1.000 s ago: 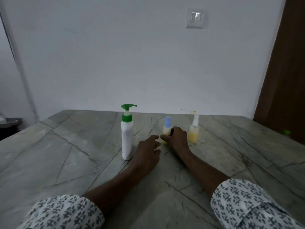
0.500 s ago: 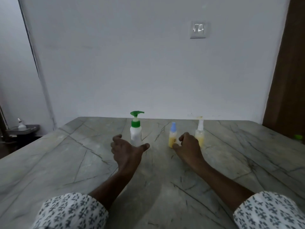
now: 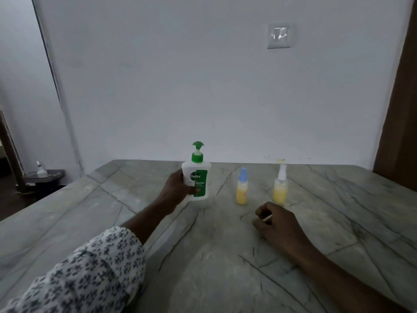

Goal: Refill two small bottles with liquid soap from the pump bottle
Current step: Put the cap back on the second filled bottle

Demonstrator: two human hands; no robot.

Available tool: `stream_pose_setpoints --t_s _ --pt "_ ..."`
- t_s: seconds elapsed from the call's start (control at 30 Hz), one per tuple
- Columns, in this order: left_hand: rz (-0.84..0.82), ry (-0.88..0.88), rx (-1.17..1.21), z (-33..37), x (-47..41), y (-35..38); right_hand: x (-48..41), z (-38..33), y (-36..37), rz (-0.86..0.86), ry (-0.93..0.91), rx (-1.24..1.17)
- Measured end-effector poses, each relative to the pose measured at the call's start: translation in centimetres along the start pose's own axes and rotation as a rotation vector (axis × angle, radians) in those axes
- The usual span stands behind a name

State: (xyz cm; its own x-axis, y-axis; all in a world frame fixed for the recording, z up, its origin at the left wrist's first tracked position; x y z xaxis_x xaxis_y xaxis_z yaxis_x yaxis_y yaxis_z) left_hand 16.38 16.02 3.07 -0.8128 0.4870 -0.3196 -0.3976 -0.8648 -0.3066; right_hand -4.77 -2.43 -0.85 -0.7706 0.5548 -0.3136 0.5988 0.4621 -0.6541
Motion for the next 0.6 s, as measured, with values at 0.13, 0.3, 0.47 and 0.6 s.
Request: stream_pose_setpoints --t_s 0.13,0.3,0.47,0.6 --pt "-0.116 0.035 0.050 -0.2 -2.0 0.5 -0.3 0.8 0.0 -0.015 0.029 -0.054" --pt "-0.159 0.013 0.088 -2.2 -2.5 0.8 -1.6 2.8 -1.8 0.070 0.127 -0.109" --pt "-0.139 0.010 0.146 -3.8 -2.6 0.6 -2.1 3.9 -2.2 0.094 0.169 -0.137" --pt "-0.152 0.005 0.164 -4.4 -2.9 1.0 -2.0 3.5 -1.8 0.076 0.160 -0.137"
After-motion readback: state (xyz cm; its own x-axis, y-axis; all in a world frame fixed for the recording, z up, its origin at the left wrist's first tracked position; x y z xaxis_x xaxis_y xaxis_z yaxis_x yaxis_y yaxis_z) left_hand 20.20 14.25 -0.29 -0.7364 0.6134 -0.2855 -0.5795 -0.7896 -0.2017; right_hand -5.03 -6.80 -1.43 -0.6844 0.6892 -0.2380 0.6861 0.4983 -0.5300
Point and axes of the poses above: each hand's wrist, its own x-axis away from the middle knuckle, its own y-axis out of the palm, z = x × y, the point moved 10 cm from there along -x, towards the middle knuckle, and after that the axes turned 4 degrees about y, right-handed, at the moved point
